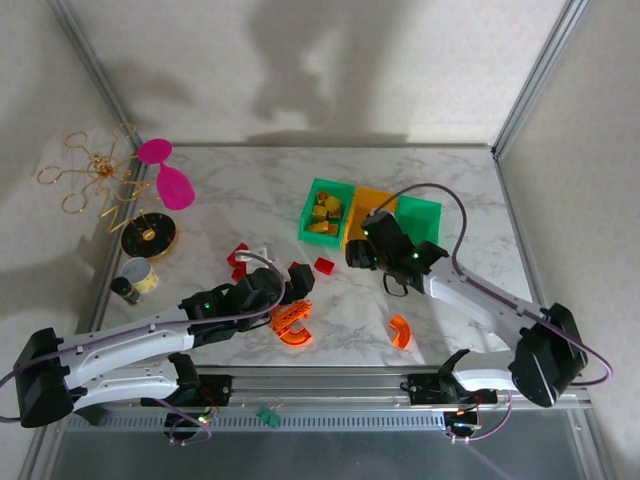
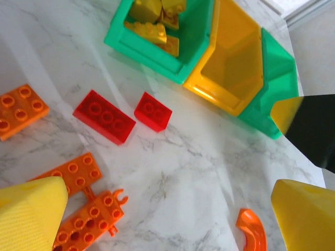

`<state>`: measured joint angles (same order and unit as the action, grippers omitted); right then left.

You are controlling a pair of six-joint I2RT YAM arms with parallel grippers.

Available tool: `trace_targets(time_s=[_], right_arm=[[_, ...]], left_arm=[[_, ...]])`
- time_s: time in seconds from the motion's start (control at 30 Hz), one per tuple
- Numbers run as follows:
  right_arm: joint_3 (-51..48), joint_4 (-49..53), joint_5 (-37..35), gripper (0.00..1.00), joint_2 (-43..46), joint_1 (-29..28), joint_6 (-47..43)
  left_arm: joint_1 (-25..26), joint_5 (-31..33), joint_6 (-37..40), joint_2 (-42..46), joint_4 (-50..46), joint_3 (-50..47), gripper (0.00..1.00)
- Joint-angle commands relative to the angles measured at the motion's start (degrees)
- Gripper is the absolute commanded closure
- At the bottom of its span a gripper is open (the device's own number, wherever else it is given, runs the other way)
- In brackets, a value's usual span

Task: Sort the legos into containers by color
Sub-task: Place the lego in the container, then pick up the lego from the bottom-right of the table.

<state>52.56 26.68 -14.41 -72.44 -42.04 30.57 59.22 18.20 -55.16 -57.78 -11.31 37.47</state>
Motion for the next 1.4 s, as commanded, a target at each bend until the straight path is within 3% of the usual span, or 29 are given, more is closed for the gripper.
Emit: trace_targets(time_s=[0.0, 0.37, 0.97, 1.2, 1.37], right_arm=[[-3.4, 7.8, -3.1, 0.24, 3.8, -1.0, 7.1], [-14.2, 17.6, -4.8, 0.1, 10.2, -2.5, 22.7], [-24.1, 13.3, 3.1, 0.01, 12.2, -10.5, 36.4], [-23.7, 10.4, 3.3, 0.1, 9.2, -14.5, 37.2], [-22.2, 11.4, 1.1, 0.27, 6.2, -15.1, 35.8]], left_arm=[[2.9, 1.4, -3.1, -0.1, 1.8, -0.8, 0.0], [8.3, 2.9, -6.0, -3.5, 6.1, -1.9, 0.0], [9.2, 5.9, -9.1, -0.4, 3.2, -3.7, 0.0], [9.2, 6.9, -10.6, 0.9, 2.8, -4.7, 0.0], [9.2, 7.4, -10.7, 1.3, 2.4, -4.3, 0.0]])
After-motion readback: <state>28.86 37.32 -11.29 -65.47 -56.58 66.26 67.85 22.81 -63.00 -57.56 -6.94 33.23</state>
